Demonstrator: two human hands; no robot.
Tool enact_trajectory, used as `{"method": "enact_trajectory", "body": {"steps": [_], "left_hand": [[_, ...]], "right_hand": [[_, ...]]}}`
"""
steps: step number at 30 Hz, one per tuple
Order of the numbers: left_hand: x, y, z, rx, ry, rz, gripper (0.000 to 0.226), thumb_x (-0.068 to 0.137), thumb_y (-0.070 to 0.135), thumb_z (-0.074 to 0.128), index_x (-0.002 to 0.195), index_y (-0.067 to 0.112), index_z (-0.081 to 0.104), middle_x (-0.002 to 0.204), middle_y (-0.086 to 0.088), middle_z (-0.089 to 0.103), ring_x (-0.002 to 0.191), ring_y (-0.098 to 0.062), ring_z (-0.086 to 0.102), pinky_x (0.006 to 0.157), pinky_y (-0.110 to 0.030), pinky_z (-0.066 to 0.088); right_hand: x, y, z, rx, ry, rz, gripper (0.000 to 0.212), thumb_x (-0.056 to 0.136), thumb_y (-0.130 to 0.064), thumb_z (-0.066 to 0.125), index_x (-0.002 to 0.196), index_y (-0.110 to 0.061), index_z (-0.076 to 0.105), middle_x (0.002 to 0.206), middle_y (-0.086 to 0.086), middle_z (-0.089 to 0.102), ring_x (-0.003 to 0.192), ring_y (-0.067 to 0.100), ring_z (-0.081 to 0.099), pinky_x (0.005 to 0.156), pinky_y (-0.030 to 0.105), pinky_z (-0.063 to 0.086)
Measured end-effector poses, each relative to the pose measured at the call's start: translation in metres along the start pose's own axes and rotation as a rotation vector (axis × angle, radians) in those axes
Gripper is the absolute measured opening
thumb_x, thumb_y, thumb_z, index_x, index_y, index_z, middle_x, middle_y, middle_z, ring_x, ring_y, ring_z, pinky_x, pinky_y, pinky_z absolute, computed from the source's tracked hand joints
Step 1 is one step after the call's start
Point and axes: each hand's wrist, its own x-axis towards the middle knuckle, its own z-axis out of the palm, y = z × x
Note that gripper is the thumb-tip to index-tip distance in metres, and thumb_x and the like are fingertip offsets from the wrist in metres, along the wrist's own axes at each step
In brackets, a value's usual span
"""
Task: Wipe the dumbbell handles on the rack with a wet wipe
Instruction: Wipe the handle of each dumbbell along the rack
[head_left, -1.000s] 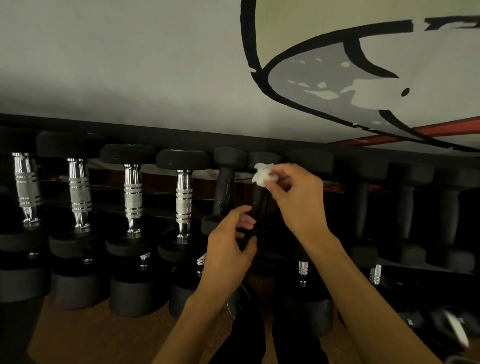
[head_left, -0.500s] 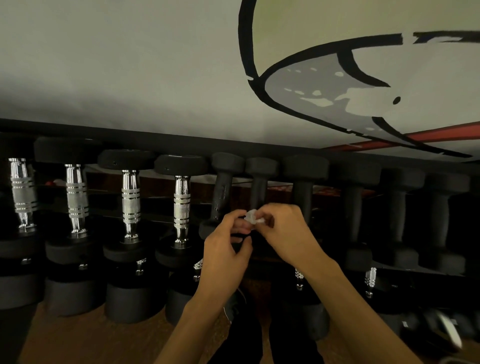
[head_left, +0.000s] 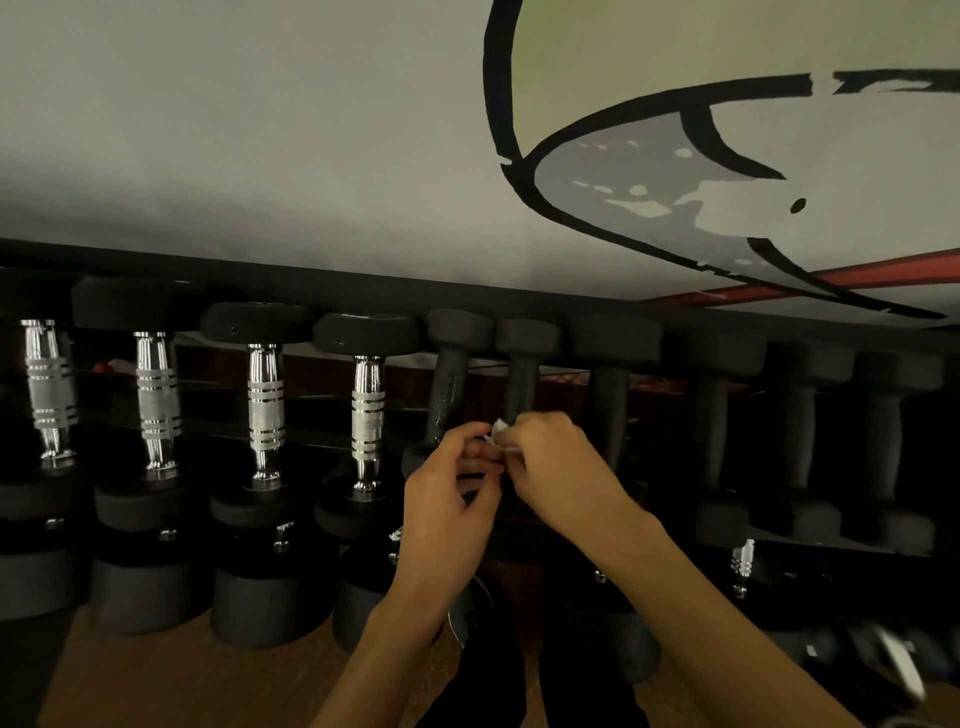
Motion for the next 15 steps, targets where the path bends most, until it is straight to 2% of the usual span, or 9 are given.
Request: {"method": "enact_trajectory", "body": {"steps": [2,5,6,8,10,12,15], "left_hand": [[-0.001,-0.001,-0.001,-0.007,0.001,-0.007,0.039,0.089,-0.001,0.061,0.122,0.019,0.058,0.100,0.007,0.068,0.094,-0.003,0.066,0.082,-0.017,0.053],[0.000,-0.001,-0.001,-0.018,-0.001,-0.020,0.039,0.089,-0.002,0.060,0.121,0.020,0.058,0.100,0.007,0.067,0.094,-0.004,0.066,0.084,-0.018,0.054],[0.000,-0.002,0.000,-0.019,0.000,-0.023,0.039,0.089,-0.002,0.059,0.121,0.020,0.058,0.100,0.007,0.066,0.094,-0.004,0.066,0.083,-0.018,0.053],[0.002,-0.001,0.000,-0.009,0.003,-0.023,0.039,0.089,-0.003,0.059,0.121,0.019,0.058,0.100,0.007,0.066,0.093,-0.004,0.066,0.082,-0.015,0.052],[0.005,-0.001,0.001,-0.006,0.004,-0.019,0.039,0.089,-0.003,0.059,0.121,0.019,0.058,0.100,0.007,0.066,0.093,-0.004,0.066,0.080,-0.014,0.052],[0.008,0.000,0.000,-0.002,0.009,-0.015,0.038,0.088,-0.003,0.060,0.120,0.018,0.059,0.100,0.005,0.067,0.092,-0.003,0.066,0.078,-0.012,0.051],[0.012,0.001,-0.001,0.007,0.014,-0.018,0.036,0.088,-0.001,0.061,0.120,0.017,0.060,0.101,0.006,0.067,0.092,-0.001,0.066,0.077,-0.011,0.051]], "right_hand": [[0.001,0.005,-0.005,0.096,-0.002,-0.018,0.022,0.092,-0.011,0.056,0.103,-0.019,0.073,0.094,0.000,0.064,0.084,0.014,0.061,0.074,0.027,0.049],[0.008,0.015,-0.019,0.254,0.306,0.005,0.021,0.089,-0.010,0.065,0.106,-0.017,0.074,0.097,-0.003,0.070,0.086,0.002,0.060,0.078,0.003,0.041],[0.011,0.017,-0.023,0.279,0.407,0.024,0.021,0.089,-0.009,0.066,0.107,-0.015,0.073,0.096,-0.003,0.070,0.085,0.001,0.060,0.077,0.000,0.039],[0.014,0.019,-0.024,0.289,0.478,0.054,0.019,0.089,-0.008,0.065,0.107,-0.011,0.071,0.093,-0.003,0.068,0.080,-0.001,0.057,0.074,-0.002,0.039],[0.011,0.021,-0.016,0.266,0.440,0.058,0.014,0.090,-0.004,0.063,0.102,-0.009,0.067,0.088,-0.001,0.067,0.073,-0.002,0.053,0.068,0.001,0.040],[0.004,0.022,-0.009,0.238,0.367,0.045,0.014,0.089,-0.002,0.061,0.099,-0.011,0.064,0.089,0.001,0.067,0.074,0.004,0.057,0.067,0.010,0.044],[-0.008,0.022,-0.004,0.167,0.130,0.052,0.018,0.086,-0.004,0.060,0.100,-0.016,0.063,0.095,0.003,0.067,0.086,0.017,0.064,0.075,0.033,0.053]]}}
